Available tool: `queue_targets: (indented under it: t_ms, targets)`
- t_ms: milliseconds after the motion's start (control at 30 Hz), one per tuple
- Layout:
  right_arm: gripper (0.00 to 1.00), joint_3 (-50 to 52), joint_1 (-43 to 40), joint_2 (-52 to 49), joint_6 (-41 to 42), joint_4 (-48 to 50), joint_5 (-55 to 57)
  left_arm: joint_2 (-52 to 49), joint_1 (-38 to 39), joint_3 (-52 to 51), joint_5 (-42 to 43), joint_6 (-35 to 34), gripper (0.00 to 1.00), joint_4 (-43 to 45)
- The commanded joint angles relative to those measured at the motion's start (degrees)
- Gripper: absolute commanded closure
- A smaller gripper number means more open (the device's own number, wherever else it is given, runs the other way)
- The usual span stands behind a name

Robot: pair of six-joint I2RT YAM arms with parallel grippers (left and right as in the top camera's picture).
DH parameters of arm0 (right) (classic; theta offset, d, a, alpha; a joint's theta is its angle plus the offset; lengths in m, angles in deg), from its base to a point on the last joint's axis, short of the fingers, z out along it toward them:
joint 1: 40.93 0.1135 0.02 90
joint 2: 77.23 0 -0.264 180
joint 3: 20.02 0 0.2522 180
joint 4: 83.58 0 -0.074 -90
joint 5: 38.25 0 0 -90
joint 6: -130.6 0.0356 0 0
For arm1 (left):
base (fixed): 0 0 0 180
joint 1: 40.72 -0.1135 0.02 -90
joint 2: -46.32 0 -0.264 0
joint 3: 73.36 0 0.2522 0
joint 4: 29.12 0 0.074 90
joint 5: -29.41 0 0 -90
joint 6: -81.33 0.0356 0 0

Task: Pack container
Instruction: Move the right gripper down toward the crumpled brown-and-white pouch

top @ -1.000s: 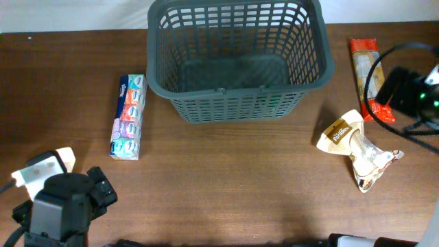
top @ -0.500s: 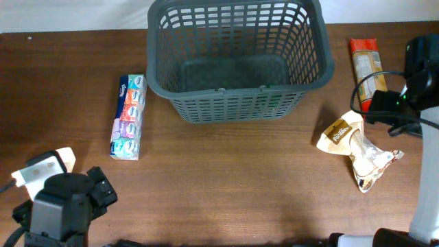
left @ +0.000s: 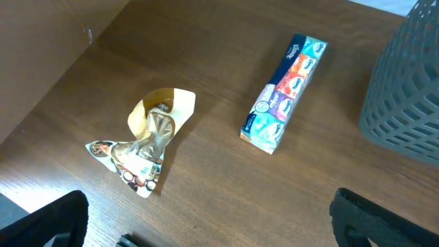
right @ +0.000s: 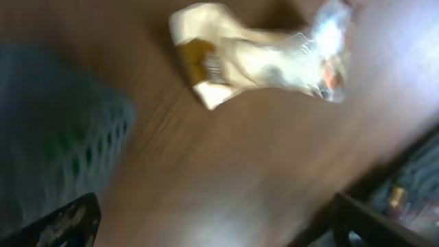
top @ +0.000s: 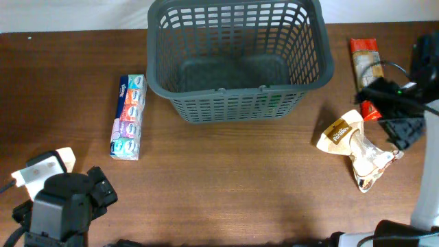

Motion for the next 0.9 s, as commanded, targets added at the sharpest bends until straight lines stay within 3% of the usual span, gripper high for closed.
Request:
queue_targets:
  t_ms: [0, 100, 367, 567, 867]
  targets:
    - [0.01, 1.75, -3.67, -0.28, 27.82, -2.56, 3.39, -0.13, -0.26, -0.31, 0.20, -0.55, 0.00, -0.04]
    - [0.01, 3.21, -5.57, -0.31, 35.45, -1.99, 1.97, -0.13, -0.26, -0.31, 0.20, -0.55, 0.00, -0.02]
    - [0.01, 3.34, -6.12, -0.31, 37.03, -0.13, 3.48, -0.13, -0.26, -0.31, 0.20, -0.55, 0.00, -0.02]
    - [0.01, 10.29, -6.12, -1.86, 55.08, 1.62, 5.95, -0.13, -0.26, -0.31, 0.20, -0.55, 0.00, -0.04]
    - [0.01, 24.17, -6.25, -4.00, 54.45, 18.73, 11.34, -0.13, -0.26, -0.31, 0.20, -0.55, 0.00, -0.02]
